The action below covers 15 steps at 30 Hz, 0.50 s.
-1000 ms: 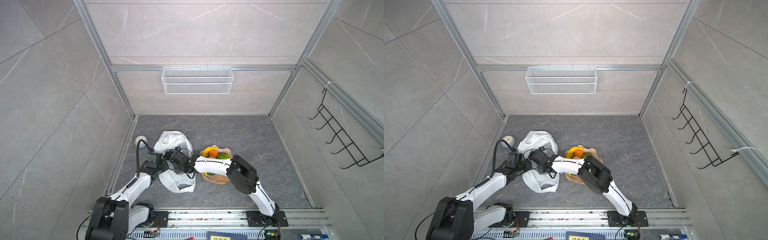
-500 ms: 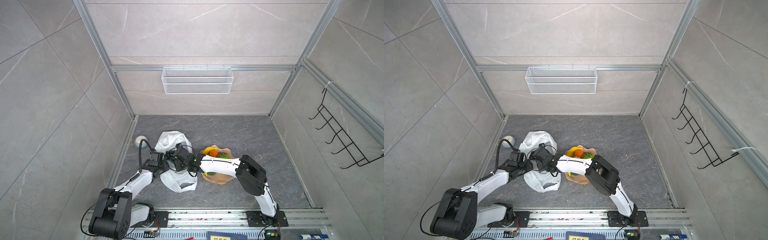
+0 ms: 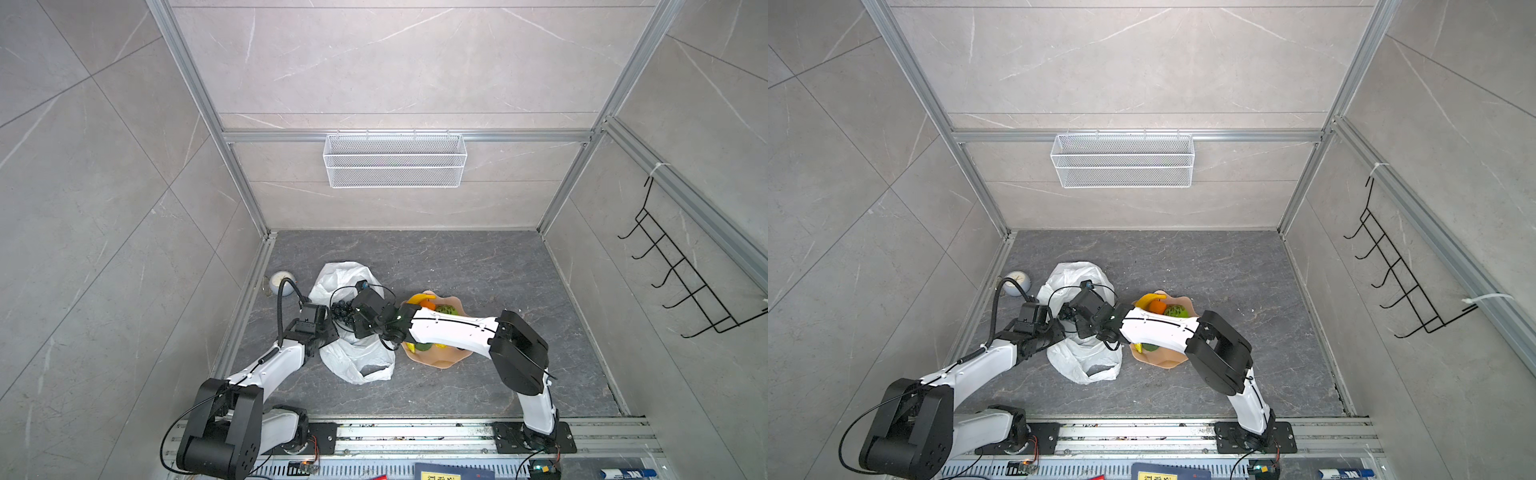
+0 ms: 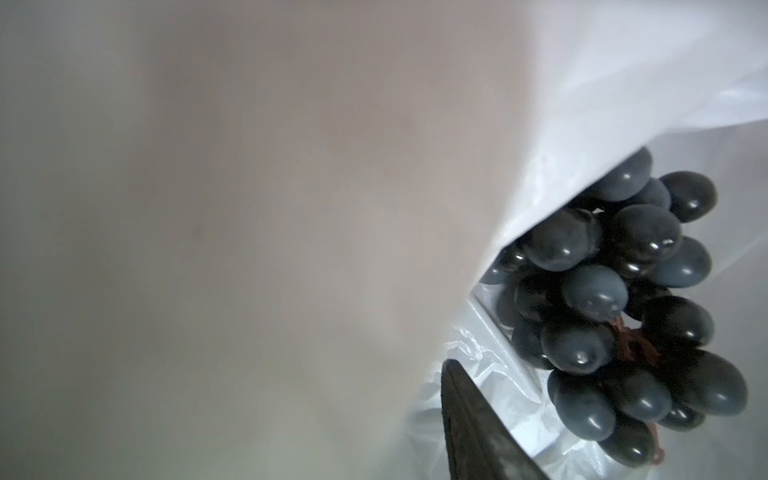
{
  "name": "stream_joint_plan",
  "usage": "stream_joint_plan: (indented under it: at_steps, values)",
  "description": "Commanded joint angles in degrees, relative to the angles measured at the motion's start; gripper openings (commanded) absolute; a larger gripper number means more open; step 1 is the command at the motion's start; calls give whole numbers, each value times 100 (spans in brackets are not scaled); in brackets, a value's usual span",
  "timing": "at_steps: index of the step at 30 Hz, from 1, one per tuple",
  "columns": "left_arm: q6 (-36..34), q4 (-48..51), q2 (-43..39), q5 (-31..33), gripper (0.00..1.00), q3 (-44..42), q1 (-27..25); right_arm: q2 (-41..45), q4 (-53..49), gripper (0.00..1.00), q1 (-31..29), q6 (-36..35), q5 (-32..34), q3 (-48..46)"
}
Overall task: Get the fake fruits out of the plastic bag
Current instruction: 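Position the right gripper over the grape stem and close on it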
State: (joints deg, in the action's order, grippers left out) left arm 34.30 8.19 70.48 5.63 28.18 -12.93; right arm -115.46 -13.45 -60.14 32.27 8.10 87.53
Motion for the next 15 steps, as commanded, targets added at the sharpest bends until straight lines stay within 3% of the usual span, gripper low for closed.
stream_joint_plan:
  at_steps: [1, 8, 10, 15]
  values:
    - [-8, 23, -120, 110, 49, 99, -26, 345, -131, 0, -24, -88, 87, -123]
    - [-6, 9, -173, 132, 49, 71, -26, -60, -588, 0, 10, 81, 45, 89]
    - [-5, 12, -176, 135, 49, 70, -26, -192, -588, 13, 107, 210, -224, 82]
    - [-10, 12, -183, 121, 49, 64, -26, -321, -458, 23, 265, 640, -693, -20]
